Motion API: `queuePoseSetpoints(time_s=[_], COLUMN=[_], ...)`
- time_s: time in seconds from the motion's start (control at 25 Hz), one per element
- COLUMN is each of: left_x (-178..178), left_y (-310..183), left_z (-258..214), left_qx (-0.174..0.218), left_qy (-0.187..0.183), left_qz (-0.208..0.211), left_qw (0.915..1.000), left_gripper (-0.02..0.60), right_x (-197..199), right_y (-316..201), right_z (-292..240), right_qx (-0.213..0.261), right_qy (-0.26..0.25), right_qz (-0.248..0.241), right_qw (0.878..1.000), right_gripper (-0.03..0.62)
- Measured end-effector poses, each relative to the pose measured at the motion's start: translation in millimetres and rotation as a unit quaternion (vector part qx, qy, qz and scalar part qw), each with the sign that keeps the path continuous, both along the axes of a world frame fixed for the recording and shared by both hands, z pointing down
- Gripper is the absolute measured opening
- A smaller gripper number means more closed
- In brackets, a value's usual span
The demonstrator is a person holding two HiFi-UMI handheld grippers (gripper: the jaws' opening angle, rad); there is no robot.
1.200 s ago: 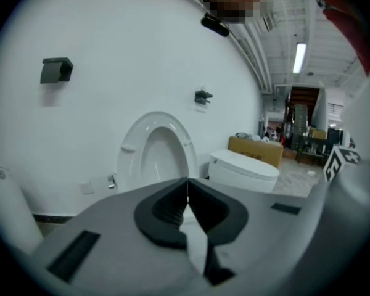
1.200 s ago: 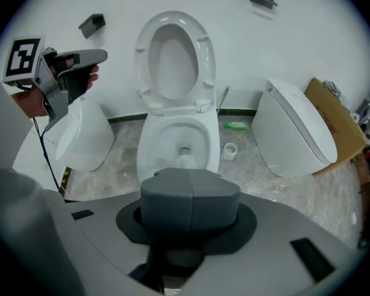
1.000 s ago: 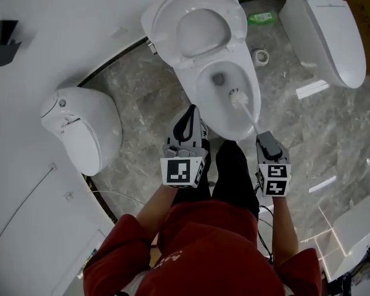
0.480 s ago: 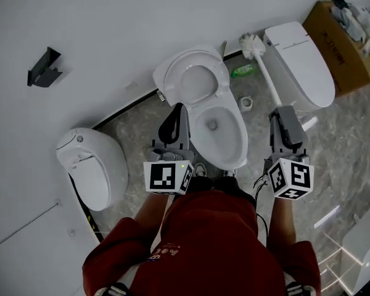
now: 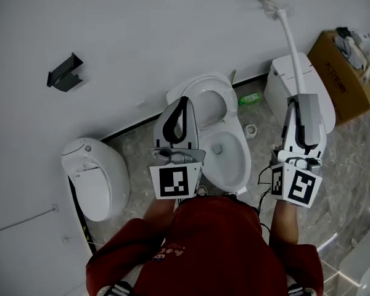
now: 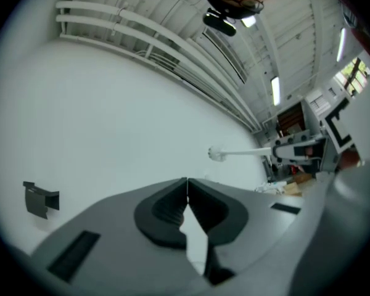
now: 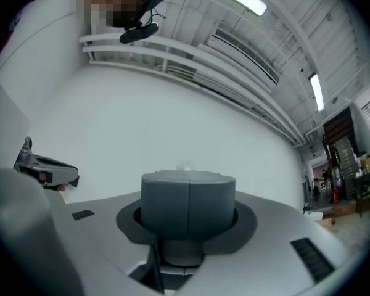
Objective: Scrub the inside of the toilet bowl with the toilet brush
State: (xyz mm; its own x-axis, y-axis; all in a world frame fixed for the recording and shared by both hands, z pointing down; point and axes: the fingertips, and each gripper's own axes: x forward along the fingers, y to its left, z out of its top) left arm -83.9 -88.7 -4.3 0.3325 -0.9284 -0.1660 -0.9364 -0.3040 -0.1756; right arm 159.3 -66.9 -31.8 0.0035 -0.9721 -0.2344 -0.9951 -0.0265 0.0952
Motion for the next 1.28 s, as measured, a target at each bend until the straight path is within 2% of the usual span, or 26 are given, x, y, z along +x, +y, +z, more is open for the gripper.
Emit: queuePoseSetpoints(time_s=[0.12,0.28,0.8,1.0,1.28], left_x=[2.5,4.0,6.9,2.8,-0.3], left_y=[5.8,6.6,2.7,3.2,0.0], left_z=[-0.9,0.8,-4.9,-6.5,-5.1], left_qx=[0.009,0.001,0.007,0.0,-0.002], left_qy=[-0.016,0.001,-0.011,0.005,-0.012], left_qz=[0.001,0.005,0.03,0.028,0.032], left_qw=[0.9998,1.0,0.9995,0.9996,0.9994], left_gripper=[-0.002,-0.002,-0.002,-0.002,-0.002], right_x=[-0.1,4.8,3.8,3.0,0.0], right_y=[-0.9,-3.8,-6.9,-4.9,-4.9], right_z=[1.7,5.0,2.3,1.5,-1.2], right_qx=[-0.001,-0.004,-0.013,-0.016,-0.018], right_qy=[0.001,-0.004,0.008,0.009,0.019], right_qz=[-0.003,-0.003,0.008,0.014,0.022], right_qw=[1.0,1.0,1.0,1.0,0.999], right_gripper=[0.147,0.147,0.147,0.147,0.147])
